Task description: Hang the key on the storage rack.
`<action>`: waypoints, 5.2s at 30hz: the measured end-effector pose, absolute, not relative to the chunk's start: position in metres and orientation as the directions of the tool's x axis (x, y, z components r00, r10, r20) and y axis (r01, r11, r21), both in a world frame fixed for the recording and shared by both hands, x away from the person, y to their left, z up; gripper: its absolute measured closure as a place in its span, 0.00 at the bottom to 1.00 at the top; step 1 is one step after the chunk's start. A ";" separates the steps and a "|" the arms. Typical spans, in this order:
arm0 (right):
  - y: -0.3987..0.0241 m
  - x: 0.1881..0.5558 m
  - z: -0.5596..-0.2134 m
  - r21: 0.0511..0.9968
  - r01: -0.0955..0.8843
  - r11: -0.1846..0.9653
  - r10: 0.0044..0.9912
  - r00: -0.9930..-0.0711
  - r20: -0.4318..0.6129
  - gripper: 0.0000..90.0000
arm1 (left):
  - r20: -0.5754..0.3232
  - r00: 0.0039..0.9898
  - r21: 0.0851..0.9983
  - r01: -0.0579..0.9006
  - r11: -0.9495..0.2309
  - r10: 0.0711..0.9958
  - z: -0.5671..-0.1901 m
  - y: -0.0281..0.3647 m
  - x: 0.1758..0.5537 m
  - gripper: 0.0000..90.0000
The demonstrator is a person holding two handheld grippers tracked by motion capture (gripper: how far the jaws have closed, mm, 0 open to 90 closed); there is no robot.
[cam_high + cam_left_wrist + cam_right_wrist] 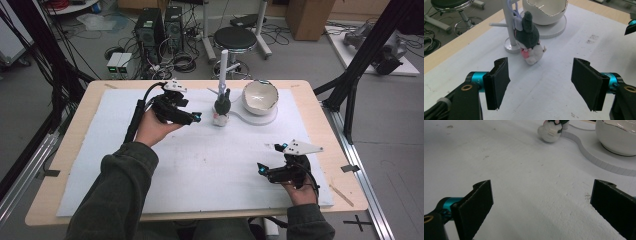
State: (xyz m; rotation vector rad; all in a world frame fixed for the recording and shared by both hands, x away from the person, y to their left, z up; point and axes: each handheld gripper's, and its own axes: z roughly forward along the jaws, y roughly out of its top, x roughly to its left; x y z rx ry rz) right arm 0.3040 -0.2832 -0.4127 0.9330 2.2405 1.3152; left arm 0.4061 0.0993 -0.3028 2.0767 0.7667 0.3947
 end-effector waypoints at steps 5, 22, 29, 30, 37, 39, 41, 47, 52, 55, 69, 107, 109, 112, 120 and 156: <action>-0.283 0.304 -0.413 0.870 0.353 0.343 0.707 -0.707 0.009 0.04 | -0.005 0.761 0.819 0.375 -0.434 0.648 -0.304 0.103 0.402 0.33; -0.281 0.303 -0.413 0.868 0.352 0.350 0.705 -0.709 0.003 0.04 | -0.018 0.749 0.823 0.387 -0.415 0.663 -0.314 0.127 0.388 0.32; -0.281 0.302 -0.412 0.868 0.351 0.351 0.706 -0.708 0.001 0.04 | -0.027 0.744 0.827 0.392 -0.404 0.668 -0.316 0.134 0.383 0.32; -0.281 0.302 -0.412 0.870 0.347 0.352 0.706 -0.708 -0.003 0.04 | -0.025 0.744 0.825 0.393 -0.407 0.668 -0.316 0.135 0.382 0.32; -0.281 0.301 -0.412 0.870 0.349 0.349 0.708 -0.706 -0.001 0.04 | -0.030 0.741 0.827 0.395 -0.400 0.671 -0.320 0.139 0.377 0.31; -0.281 0.301 -0.412 0.870 0.349 0.349 0.708 -0.706 -0.001 0.04 | -0.031 0.741 0.828 0.395 -0.397 0.671 -0.321 0.140 0.376 0.31; -0.281 0.301 -0.412 0.870 0.350 0.347 0.709 -0.705 0.001 0.04 | -0.029 0.740 0.828 0.394 -0.398 0.671 -0.321 0.141 0.375 0.31; -0.281 0.301 -0.412 0.871 0.350 0.345 0.711 -0.703 0.001 0.04 | -0.033 0.740 0.832 0.392 -0.392 0.672 -0.323 0.144 0.372 0.31; -0.281 0.301 -0.412 0.871 0.350 0.346 0.711 -0.703 0.000 0.04 | -0.032 0.737 0.832 0.394 -0.390 0.675 -0.325 0.148 0.369 0.31; -0.281 0.300 -0.412 0.870 0.354 0.344 0.712 -0.702 0.004 0.04 | -0.034 0.735 0.831 0.397 -0.389 0.677 -0.326 0.150 0.368 0.31; -0.281 0.300 -0.412 0.868 0.356 0.345 0.714 -0.700 0.004 0.04 | -0.029 0.735 0.836 0.389 -0.387 0.677 -0.331 0.159 0.356 0.31; -0.283 0.298 -0.410 0.874 0.352 0.335 0.725 -0.689 0.000 0.04 | -0.041 0.717 0.854 0.387 -0.349 0.695 -0.348 0.188 0.325 0.31; -0.283 0.298 -0.410 0.874 0.351 0.335 0.725 -0.689 -0.001 0.04 | -0.049 0.715 0.856 0.390 -0.340 0.698 -0.350 0.189 0.324 0.30; -0.283 0.298 -0.410 0.874 0.350 0.337 0.724 -0.690 -0.003 0.04 | -0.053 0.712 0.854 0.396 -0.337 0.701 -0.353 0.191 0.322 0.30; -0.284 0.298 -0.410 0.875 0.350 0.335 0.728 -0.686 -0.004 0.04 | -0.039 0.711 0.852 0.392 -0.349 0.703 -0.359 0.193 0.315 0.30; -0.283 0.296 -0.409 0.876 0.352 0.329 0.732 -0.681 -0.001 0.04 | -0.054 0.695 0.855 0.402 -0.326 0.717 -0.379 0.210 0.289 0.27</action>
